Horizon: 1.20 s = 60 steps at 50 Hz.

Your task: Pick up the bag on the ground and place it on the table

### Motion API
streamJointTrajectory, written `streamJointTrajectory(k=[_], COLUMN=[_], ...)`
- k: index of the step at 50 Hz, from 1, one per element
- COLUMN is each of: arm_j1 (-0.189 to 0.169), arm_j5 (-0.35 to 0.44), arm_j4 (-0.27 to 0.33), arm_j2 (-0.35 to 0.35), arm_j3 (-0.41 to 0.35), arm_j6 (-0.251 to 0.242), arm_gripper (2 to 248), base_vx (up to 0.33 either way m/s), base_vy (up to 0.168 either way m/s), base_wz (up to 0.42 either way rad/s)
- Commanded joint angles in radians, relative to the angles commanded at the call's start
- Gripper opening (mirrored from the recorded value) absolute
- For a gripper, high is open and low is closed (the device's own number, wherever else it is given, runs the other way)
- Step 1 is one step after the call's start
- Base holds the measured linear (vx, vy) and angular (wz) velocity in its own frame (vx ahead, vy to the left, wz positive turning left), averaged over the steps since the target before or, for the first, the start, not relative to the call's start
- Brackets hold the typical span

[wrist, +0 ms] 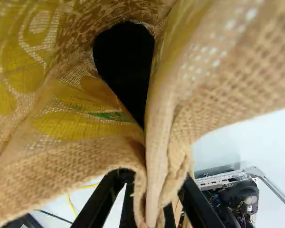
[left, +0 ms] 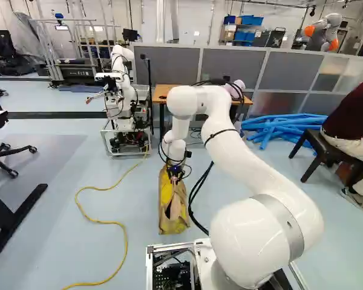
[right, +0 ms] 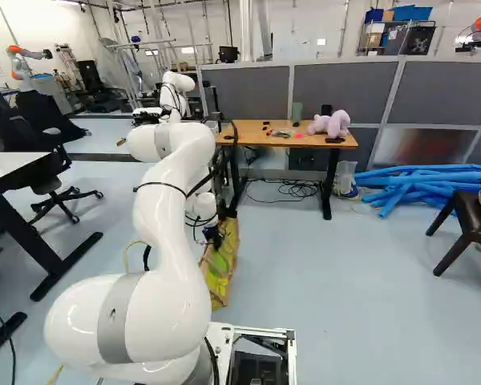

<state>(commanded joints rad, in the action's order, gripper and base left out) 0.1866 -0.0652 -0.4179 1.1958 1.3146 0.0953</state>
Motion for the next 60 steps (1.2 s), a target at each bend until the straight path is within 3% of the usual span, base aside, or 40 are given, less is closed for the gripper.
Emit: streamJointTrajectory(k=[60], arm_j1=[-0.021], arm_j5=[-0.018], arm_j4=[0.000], arm_j2=[-0.162], arm_j3=[-0.022], arm_j6=[0.000], arm_gripper=[35], base_vx=[0.000], base_vy=[0.000], base_wz=[0.000])
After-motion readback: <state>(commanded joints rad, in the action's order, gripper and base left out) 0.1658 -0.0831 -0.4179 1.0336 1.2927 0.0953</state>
